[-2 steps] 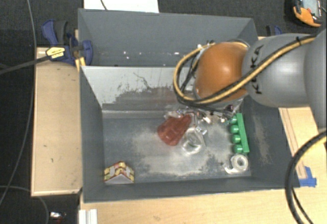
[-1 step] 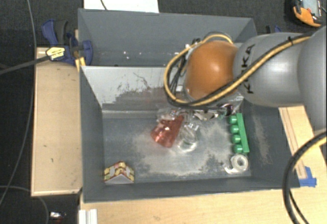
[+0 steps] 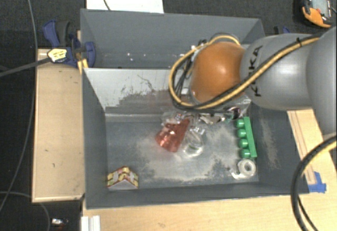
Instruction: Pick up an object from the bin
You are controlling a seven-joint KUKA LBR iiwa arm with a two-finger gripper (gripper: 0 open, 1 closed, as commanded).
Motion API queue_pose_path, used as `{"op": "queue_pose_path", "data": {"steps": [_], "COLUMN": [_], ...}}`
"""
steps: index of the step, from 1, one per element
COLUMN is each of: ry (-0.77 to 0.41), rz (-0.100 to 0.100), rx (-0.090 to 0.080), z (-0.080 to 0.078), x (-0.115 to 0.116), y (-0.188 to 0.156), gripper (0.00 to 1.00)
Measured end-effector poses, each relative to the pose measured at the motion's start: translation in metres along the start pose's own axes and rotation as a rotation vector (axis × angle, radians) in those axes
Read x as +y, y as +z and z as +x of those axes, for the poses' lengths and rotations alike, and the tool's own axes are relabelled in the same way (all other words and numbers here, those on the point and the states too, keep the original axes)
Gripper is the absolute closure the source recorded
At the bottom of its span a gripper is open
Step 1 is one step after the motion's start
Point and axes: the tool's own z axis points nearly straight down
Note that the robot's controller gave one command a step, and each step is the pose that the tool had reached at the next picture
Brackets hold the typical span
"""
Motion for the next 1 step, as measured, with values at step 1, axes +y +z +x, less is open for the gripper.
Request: {"op": "queue_pose_path", "data": {"steps": [1], "ry": [0.003], "rz": [-0.003], "rx": [-0.001], "z": [0.0004], "x": [0.0015], "y": [-0.0181], "gripper": [1.0]}}
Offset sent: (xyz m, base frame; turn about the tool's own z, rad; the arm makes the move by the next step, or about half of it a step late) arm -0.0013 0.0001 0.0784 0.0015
